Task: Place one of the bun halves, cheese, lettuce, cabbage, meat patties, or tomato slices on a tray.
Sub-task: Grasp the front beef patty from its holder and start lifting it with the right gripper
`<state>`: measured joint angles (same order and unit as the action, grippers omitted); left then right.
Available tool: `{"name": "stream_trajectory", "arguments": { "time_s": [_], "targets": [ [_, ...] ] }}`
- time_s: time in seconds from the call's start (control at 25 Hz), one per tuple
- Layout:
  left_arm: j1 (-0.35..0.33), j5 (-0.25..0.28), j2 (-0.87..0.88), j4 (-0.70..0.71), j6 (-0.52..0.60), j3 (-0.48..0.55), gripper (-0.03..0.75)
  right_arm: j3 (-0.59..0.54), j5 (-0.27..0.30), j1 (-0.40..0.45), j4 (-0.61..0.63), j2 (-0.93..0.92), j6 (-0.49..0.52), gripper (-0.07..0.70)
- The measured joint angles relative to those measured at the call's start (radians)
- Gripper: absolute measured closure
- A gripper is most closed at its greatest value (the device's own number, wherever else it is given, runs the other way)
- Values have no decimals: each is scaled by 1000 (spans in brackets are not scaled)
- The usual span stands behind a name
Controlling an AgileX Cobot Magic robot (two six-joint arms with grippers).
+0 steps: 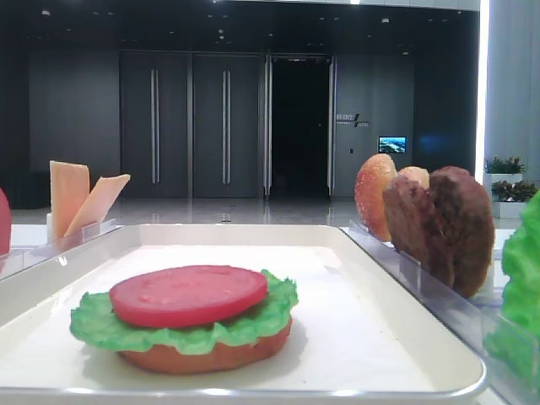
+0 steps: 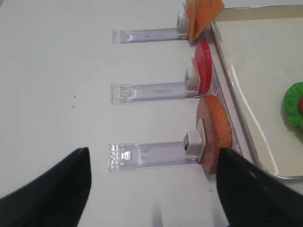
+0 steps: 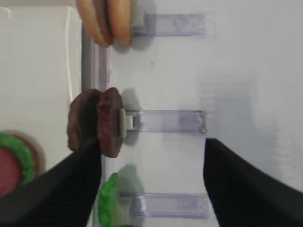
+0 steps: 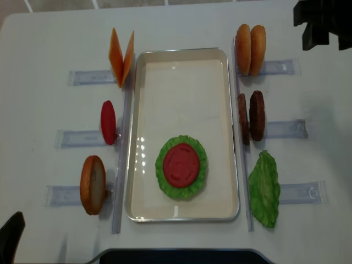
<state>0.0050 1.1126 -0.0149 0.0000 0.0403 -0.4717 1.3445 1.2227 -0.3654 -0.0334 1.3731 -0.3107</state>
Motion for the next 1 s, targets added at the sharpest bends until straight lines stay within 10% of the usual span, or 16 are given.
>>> {"name": "stream_trajectory", "arguments": {
  "time_s": [0.36,1.0],
  "targets": [
    [0,0,0,0,0,0,79,20,0,-204,-22,119,-173,162],
    [7,0,0,0,0,0,79,41,-1,-253,19,240,-199,150]
  ]
}}
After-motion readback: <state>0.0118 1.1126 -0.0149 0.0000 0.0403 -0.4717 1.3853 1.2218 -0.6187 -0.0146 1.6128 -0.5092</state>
